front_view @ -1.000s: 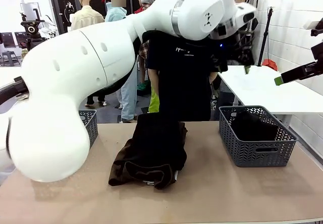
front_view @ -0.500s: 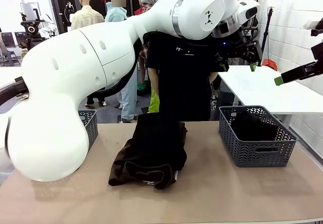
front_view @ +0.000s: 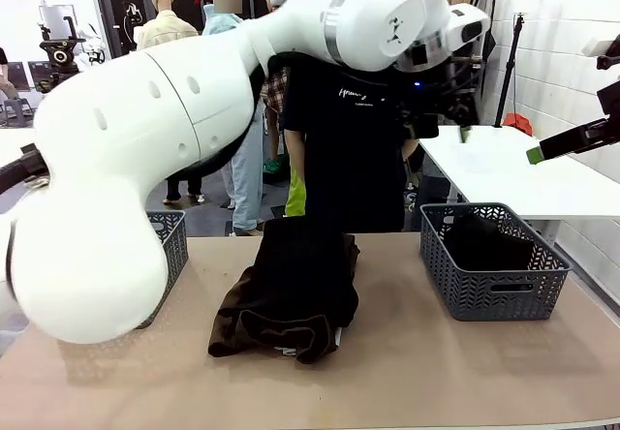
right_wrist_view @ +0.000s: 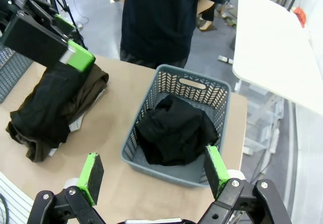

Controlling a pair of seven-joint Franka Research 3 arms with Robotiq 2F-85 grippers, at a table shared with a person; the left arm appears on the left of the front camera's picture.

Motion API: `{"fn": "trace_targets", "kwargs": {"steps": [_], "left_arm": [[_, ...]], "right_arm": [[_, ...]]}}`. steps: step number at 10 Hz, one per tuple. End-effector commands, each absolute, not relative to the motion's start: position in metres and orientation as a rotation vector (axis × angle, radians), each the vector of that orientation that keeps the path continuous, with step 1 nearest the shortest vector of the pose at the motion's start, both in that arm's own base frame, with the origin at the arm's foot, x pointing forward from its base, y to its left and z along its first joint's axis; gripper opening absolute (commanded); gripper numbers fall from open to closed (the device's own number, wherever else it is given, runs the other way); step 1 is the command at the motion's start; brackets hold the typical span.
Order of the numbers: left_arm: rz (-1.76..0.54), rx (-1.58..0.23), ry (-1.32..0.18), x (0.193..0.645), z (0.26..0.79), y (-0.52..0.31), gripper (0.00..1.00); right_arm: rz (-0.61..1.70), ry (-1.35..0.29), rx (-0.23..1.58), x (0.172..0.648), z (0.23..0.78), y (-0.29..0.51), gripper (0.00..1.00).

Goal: Sort the tops and bottoms.
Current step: Lift clothes from the center of the table with your right hand.

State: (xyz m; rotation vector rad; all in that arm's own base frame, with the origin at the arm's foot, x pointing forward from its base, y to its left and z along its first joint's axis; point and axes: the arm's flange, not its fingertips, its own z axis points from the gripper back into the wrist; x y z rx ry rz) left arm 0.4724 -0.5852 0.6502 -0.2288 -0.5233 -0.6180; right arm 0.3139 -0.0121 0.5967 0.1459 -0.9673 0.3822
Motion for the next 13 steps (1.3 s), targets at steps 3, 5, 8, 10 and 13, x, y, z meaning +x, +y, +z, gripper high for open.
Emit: {"fn": "trace_targets", "kwargs": {"steps": [3,5,8,10,13], "left_arm": [[-0.548,-0.129,-0.478,0.407,0.628,-0.415,0.93],[-0.567,-0.133,-0.414,0.376,0.616,-0.360,0.93],[-0.466,-0.081,-0.237,0.322,0.583,-0.317,0.93],[-0.510,-0.074,-0.279,0.462,0.736,-0.452,0.93],[-0.510,-0.074,-0.279,0.462,0.736,-0.452,0.93]], "right_arm": [[0.385,-0.966,0.140,0.315,0.596,-0.011,1.00],[0.385,-0.966,0.140,0.315,0.596,-0.011,1.00],[0.385,-0.966,0.140,0.315,0.596,-0.011,1.00],[0.385,-0.966,0.140,0.315,0.596,-0.011,1.00],[0.385,-0.966,0.140,0.315,0.596,-0.011,1.00]]}}
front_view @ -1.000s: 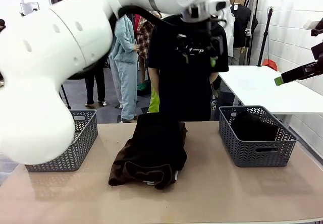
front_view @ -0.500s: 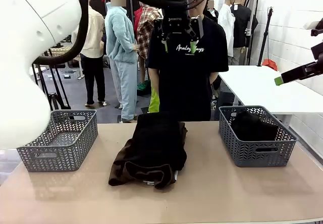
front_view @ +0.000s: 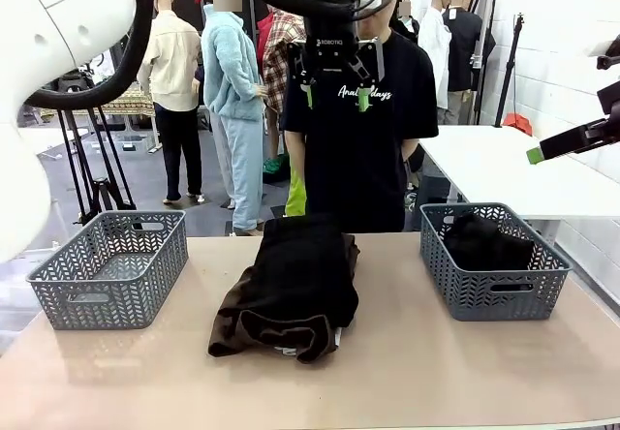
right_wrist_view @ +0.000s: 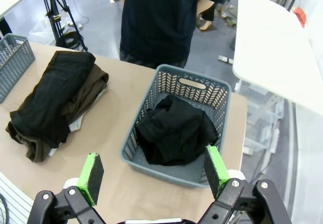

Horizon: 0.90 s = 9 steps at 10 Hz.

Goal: Sort the tops and bottoms.
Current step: Lift clothes from the center of the table with your right hand.

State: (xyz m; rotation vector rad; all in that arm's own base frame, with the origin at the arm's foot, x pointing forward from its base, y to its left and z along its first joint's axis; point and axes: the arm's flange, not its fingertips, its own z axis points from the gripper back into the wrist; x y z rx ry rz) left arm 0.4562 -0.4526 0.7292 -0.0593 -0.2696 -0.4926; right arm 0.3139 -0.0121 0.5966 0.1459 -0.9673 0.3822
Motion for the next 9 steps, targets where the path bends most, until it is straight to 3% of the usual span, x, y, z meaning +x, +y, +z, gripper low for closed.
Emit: {"fn": "trace_targets", "kwargs": {"steps": [1,3,5,6,9], "left_arm": [[-0.485,-0.056,-0.264,0.453,0.732,-0.450,0.93],[-0.355,-0.049,-0.196,0.463,0.676,-0.402,0.93],[-0.190,-0.042,-0.180,0.435,0.631,-0.311,0.93],[-0.242,0.028,-0.192,0.422,0.614,-0.272,0.93],[-0.206,-0.052,-0.226,0.387,0.596,-0.193,0.93]], "right_arm": [[0.385,-0.966,0.140,0.315,0.596,-0.011,1.00],[0.385,-0.966,0.140,0.315,0.596,-0.011,1.00],[0.385,-0.966,0.140,0.315,0.596,-0.011,1.00],[0.385,-0.966,0.140,0.315,0.596,-0.011,1.00],[0.385,-0.966,0.140,0.315,0.596,-0.011,1.00]]}}
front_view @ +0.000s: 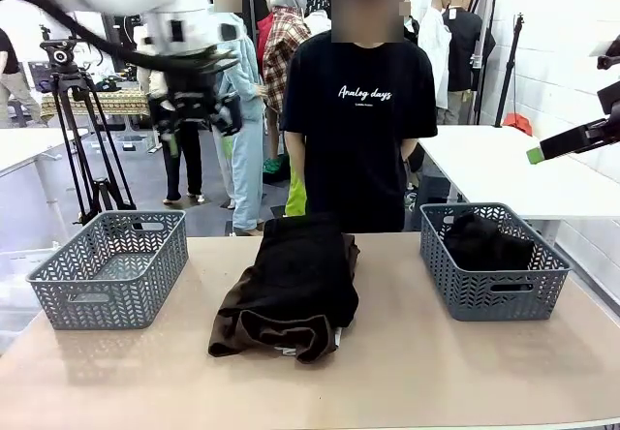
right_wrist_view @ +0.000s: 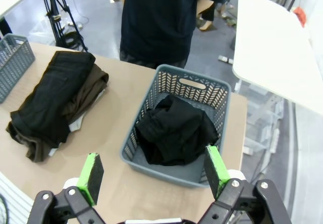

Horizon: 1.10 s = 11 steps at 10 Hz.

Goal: Sort the tops and bottoms.
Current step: Lift clothes from the center of the table with your right hand.

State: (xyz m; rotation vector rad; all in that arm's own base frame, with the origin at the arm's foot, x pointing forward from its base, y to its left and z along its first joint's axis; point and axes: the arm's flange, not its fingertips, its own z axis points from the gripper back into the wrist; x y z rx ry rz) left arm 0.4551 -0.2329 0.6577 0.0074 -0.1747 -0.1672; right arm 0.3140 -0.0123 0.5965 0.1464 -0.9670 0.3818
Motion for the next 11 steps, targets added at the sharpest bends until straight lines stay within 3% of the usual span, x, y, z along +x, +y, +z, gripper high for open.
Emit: {"fn": "trace_targets", "kwargs": {"steps": [1,3,4,8,11], "left_arm": [[-0.205,-0.085,-0.256,0.375,0.588,-0.180,0.93],[-0.177,-0.180,-0.272,0.364,0.575,-0.182,0.93],[-0.171,-0.049,-0.223,0.400,0.620,-0.190,0.93],[-0.155,-0.077,-0.240,0.386,0.607,-0.188,0.93],[-0.393,-0.240,-0.257,0.375,0.590,-0.152,0.93]], "right_arm": [[0.385,-0.966,0.140,0.315,0.596,-0.011,1.00],[0.385,-0.966,0.140,0.315,0.596,-0.011,1.00],[0.385,-0.966,0.140,0.315,0.596,-0.011,1.00],[0.385,-0.966,0.140,0.315,0.596,-0.011,1.00],[0.385,-0.966,0.140,0.315,0.596,-0.011,1.00]]}}
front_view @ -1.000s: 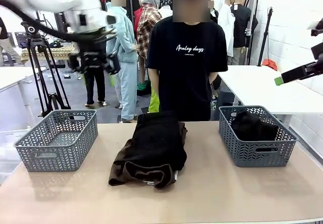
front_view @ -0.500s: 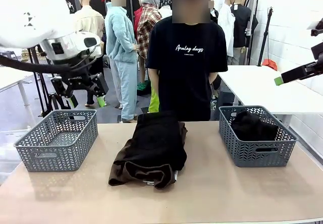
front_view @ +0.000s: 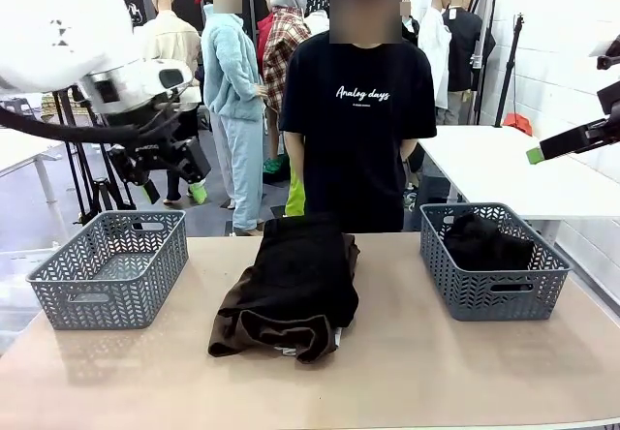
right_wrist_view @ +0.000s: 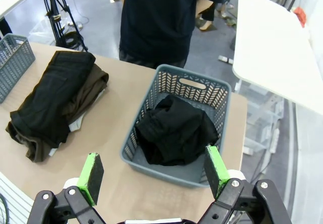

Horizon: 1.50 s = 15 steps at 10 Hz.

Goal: Sort the tops and bottoms.
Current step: Lift clothes from the center of the table with your right hand.

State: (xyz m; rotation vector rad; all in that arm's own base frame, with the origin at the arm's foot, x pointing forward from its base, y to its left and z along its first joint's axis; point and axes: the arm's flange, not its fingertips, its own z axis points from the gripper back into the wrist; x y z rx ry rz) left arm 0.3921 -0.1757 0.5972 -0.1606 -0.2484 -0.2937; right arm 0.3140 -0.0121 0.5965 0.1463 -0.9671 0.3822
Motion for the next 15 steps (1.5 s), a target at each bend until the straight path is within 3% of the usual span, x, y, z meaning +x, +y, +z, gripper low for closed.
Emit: {"fn": "trace_targets", "kwargs": {"steps": [1,6,13,15], "left_arm": [[-0.410,-0.249,-0.283,0.365,0.591,-0.136,0.93],[-0.364,-0.242,-0.438,0.346,0.610,-0.104,0.93],[-0.360,-0.232,-0.412,0.342,0.623,-0.102,0.93],[-0.360,-0.232,-0.412,0.342,0.623,-0.102,0.93]], "right_arm": [[0.385,-0.966,0.140,0.315,0.596,-0.011,1.00],[0.385,-0.966,0.140,0.315,0.596,-0.011,1.00],[0.382,-0.967,0.146,0.314,0.597,-0.012,1.00],[0.479,-0.962,0.351,0.358,0.586,0.019,1.00]]}}
